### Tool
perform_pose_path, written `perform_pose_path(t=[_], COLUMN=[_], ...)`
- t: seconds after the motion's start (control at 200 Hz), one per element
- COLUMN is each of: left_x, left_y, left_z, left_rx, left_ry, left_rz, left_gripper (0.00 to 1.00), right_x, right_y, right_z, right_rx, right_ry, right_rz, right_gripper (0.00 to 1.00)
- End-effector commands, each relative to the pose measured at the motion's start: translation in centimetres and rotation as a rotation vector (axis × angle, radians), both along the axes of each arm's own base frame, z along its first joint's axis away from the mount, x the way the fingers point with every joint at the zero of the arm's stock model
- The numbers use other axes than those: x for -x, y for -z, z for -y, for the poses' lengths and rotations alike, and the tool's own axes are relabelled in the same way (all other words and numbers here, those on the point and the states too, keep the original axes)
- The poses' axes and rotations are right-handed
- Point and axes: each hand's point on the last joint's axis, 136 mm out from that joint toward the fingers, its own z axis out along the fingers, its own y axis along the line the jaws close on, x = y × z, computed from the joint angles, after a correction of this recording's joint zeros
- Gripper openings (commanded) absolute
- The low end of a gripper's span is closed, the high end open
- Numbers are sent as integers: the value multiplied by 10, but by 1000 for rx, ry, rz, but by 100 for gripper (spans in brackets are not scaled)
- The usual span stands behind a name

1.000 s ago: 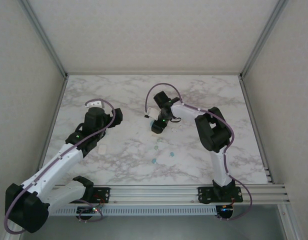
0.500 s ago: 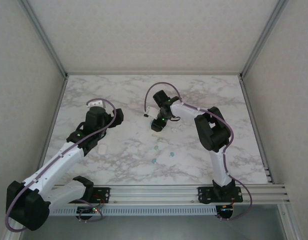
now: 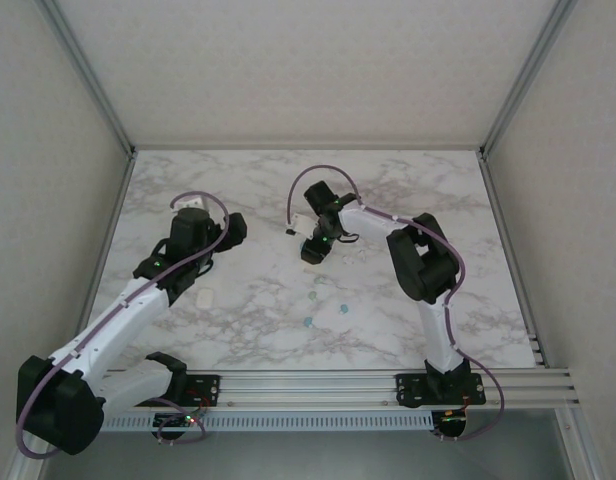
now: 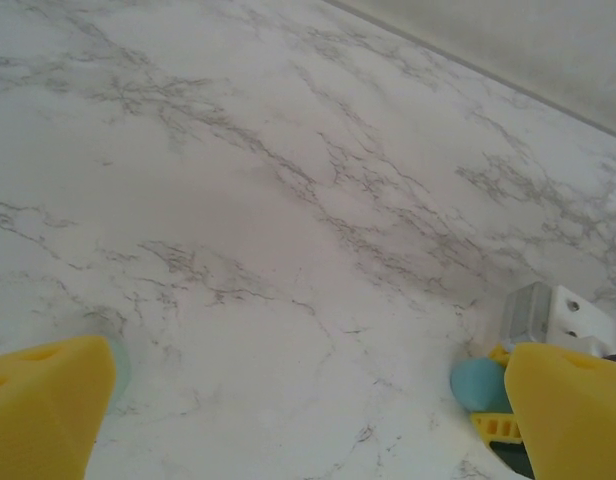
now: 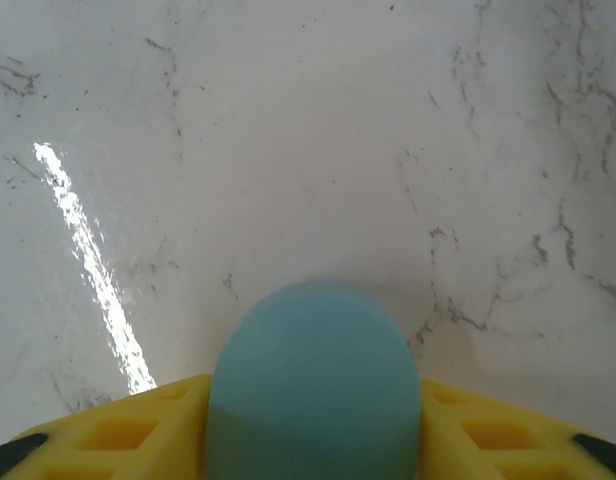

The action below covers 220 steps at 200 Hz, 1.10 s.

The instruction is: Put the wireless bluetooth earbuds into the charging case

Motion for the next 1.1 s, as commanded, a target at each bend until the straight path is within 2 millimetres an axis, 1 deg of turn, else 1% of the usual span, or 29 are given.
perform_pose_path(t=[0.0, 0.205, 0.28, 0.315, 0.36, 0.4, 0.496, 0.586, 0.606, 0.621, 0.626, 0.666, 0.756, 0.866, 0.941, 1.046, 1.096], left_x=[-3, -2, -2, -2, -2, -3, -4, -5, -5, -5, -5, -5, -3, 1, 8, 20, 25], left_y=[-11, -12, -12, -11, -11, -11, -12, -19, -22, -24, -25, -32, -49, -70, -83, -101, -109], left_z=[1, -1, 0, 1, 2, 4, 15, 31, 35, 38, 40, 50, 75, 103, 122, 144, 153], left_rx=[46, 43, 50, 53, 63, 81, 141, 212, 230, 243, 248, 289, 384, 477, 513, 537, 539], left_ry=[-5, -7, 1, 4, 9, 19, 60, 122, 139, 153, 159, 206, 321, 452, 544, 639, 681], left_rz=[4, -3, -5, -8, -12, -18, -32, -44, -46, -47, -47, -44, -41, -52, -63, -56, -47], left_gripper=[100, 100, 100, 100, 100, 100, 98, 96, 96, 96, 96, 95, 92, 87, 84, 84, 84], right_x=[5, 7, 8, 10, 10, 12, 20, 28, 31, 31, 32, 36, 45, 54, 58, 60, 61], right_y=[7, 7, 6, 3, -1, -8, -44, -88, -100, -102, -108, -126, -165, -201, -222, -240, -243], right_z=[-2, -1, 2, 3, 4, 2, -10, -18, -19, -19, -19, -20, -17, -10, -5, 1, 2], right_rx=[25, 32, 45, 45, 36, 6, -138, -292, -328, -336, -352, -405, -503, -594, -645, -665, -667], right_ry=[-18, -18, -23, -25, -21, -19, -4, -9, -11, -12, -13, -19, -38, -60, -63, -48, -49], right_rz=[-22, -25, -20, -18, -9, -1, 33, 102, 120, 125, 133, 169, 263, 391, 474, 532, 542], right_gripper=[50, 48, 42, 39, 39, 38, 36, 36, 35, 35, 35, 35, 34, 32, 32, 31, 31])
